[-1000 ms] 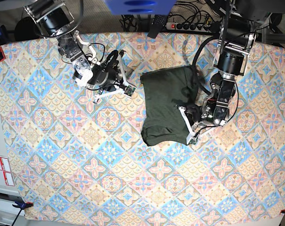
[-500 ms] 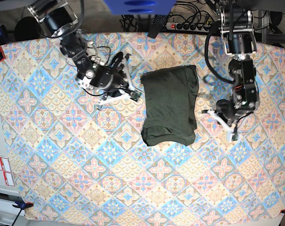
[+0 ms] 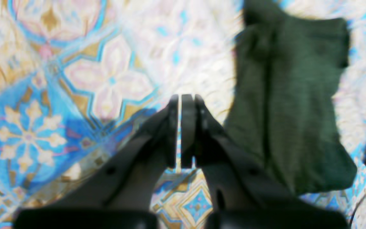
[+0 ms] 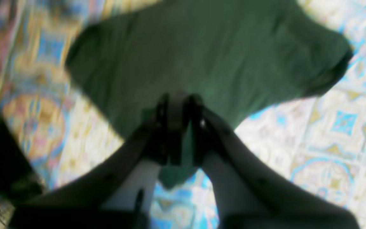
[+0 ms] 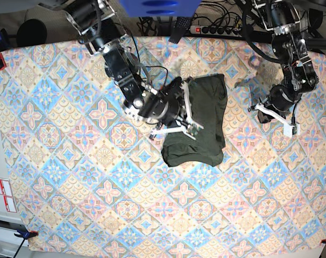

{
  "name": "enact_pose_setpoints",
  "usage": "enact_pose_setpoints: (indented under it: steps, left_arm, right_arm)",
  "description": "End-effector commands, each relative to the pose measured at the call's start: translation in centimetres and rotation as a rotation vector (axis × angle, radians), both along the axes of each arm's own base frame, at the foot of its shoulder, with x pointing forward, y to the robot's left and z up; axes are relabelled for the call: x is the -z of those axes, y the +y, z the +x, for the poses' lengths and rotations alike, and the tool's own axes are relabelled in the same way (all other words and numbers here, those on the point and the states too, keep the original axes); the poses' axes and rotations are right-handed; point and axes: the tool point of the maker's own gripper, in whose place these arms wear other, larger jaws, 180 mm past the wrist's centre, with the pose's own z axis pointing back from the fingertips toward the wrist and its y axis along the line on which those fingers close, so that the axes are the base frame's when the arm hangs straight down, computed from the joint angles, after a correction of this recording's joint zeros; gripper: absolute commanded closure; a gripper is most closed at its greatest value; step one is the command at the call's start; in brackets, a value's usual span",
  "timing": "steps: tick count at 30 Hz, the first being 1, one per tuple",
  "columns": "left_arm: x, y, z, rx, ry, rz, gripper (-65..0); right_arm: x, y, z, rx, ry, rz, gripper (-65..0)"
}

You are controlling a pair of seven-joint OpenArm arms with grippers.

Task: Fold the T-shirt properly
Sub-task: 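Grasp the folded shirt with the right gripper and drag it sideways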

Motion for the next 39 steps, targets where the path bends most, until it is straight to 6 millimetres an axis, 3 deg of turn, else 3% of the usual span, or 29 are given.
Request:
enact_pose_setpoints:
  steps: [1, 7, 10, 17, 23, 30, 37, 39]
  left_arm:
    - [-1.5, 0.3, 0.2, 0.009, -0.046, 0.020, 0.0]
    - [-2.5, -0.1, -0.1, 0.025, -0.071, 0.032, 0.0]
    - [-2.5, -0.1, -0.1, 0.025, -0.071, 0.032, 0.0]
    - [-2.5, -0.1, -0.1, 0.025, -0.071, 0.032, 0.0]
    - [-2.5, -0.2, -0.1, 0.024, -0.071, 0.030, 0.0]
    - [-2.4, -0.2, 0.0, 0.023, -0.070, 0.029, 0.0]
    - [-2.4, -0.2, -0.1, 0.023, -0.068, 0.029, 0.0]
    - [-2.4, -0.2, -0.1, 0.023, -0.068, 0.029, 0.0]
  right_arm:
    - [-0.9, 1.3, 0.4, -0.014, -0.011, 0.039, -3.8]
    - [-0.8, 4.3, 0.9, -0.024, 0.022, 0.092, -3.8]
    - [1.3, 4.1, 0.2, -0.024, 0.075, 0.076, -3.8]
    - [4.0, 4.0, 0.8, -0.019, 0.121, 0.069, -3.8]
    - [7.1, 3.5, 0.2, -0.002, 0.190, 0.060, -3.8]
    - [11.7, 1.8, -2.2, 0.031, 0.314, 0.012, -3.8]
    - [12.3, 1.5, -2.8, 0.033, 0.336, -0.003, 0.0]
    - [12.9, -0.3, -2.7, 0.048, 0.338, -0.029, 0.0]
